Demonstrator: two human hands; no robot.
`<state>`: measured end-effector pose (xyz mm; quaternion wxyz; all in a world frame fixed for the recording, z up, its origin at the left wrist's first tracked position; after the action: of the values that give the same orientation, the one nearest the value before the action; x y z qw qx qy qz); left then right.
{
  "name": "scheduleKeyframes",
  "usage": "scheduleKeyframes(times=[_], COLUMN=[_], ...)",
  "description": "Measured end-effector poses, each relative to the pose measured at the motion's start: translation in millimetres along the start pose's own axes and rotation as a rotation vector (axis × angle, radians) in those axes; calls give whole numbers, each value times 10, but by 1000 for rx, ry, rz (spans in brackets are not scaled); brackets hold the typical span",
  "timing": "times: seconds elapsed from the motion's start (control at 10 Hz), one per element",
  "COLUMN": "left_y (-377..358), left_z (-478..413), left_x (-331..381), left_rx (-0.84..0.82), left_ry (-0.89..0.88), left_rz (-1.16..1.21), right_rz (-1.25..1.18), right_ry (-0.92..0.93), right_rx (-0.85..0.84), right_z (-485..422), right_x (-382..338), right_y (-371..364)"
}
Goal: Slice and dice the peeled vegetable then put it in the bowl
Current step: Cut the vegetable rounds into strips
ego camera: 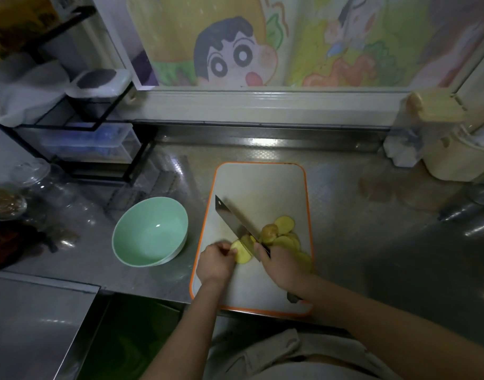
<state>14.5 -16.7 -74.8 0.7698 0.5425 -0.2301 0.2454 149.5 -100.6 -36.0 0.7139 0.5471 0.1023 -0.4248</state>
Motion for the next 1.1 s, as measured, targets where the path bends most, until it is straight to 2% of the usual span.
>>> scheduleKeyframes(times=[0.2,0.4,0.5,0.6,0.7,0.8,0.9,1.1], left_y=[-6,-4,-5,-1,6,27,47,73], left_z=[29,72,51,20,-4,-21,-35,-30], left_x=[2,29,34,28,18,30,44,62], left_rx=[6,21,-8,-29,-40,-44,-41,-38], left_ry=[-29,-36,-26,-13,-3,-1,4,3], left_rz=[-13,-89,-98,-79,-77,-87,-91,-103], right_rz=[34,113,193,211,97,42,312,450], right_ry=[18,7,30,68,23,22,34,67], right_rx=[54,-15,14,-46,-151,-156,-214,-153], right_z=[110,145,147,162,186,149,181,50], right_x=[-124,-75,-48,-61,-67,-111,-233,-131], right_y=[203,152,125,134,111,42,25,-21])
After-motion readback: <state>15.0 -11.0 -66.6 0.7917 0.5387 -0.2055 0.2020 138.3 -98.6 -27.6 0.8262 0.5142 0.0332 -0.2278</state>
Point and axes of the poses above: each hand's wrist, its own z-axis away from the middle knuckle, its own y-axis out of the back of the hand, x = y × z, the point moved 4 cm from there along -z, towards the middle knuckle
